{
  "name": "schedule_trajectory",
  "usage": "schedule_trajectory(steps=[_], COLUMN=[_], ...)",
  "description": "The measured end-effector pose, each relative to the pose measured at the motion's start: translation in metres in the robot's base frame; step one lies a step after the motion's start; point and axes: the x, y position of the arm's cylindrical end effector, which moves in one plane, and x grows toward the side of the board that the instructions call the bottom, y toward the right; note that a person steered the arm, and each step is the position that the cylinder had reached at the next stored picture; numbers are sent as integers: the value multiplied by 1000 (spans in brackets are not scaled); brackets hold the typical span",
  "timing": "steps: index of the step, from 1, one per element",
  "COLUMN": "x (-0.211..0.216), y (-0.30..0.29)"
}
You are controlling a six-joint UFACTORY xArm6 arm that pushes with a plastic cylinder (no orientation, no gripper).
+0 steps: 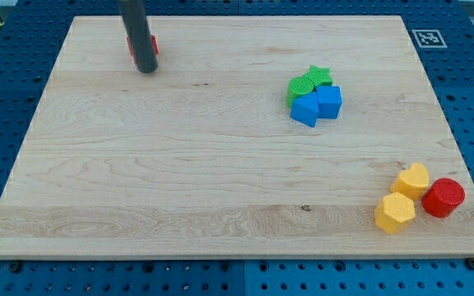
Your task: Push the red star towards the top left side
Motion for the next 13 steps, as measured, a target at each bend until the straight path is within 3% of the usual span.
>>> schedule_trajectory(steps=[1,2,3,5,8,9,10,11,13], x=[0,-30,-32,-19,-40,-26,17,18,76], y=[42,28,-26,-35,-58,-33,37,41,114])
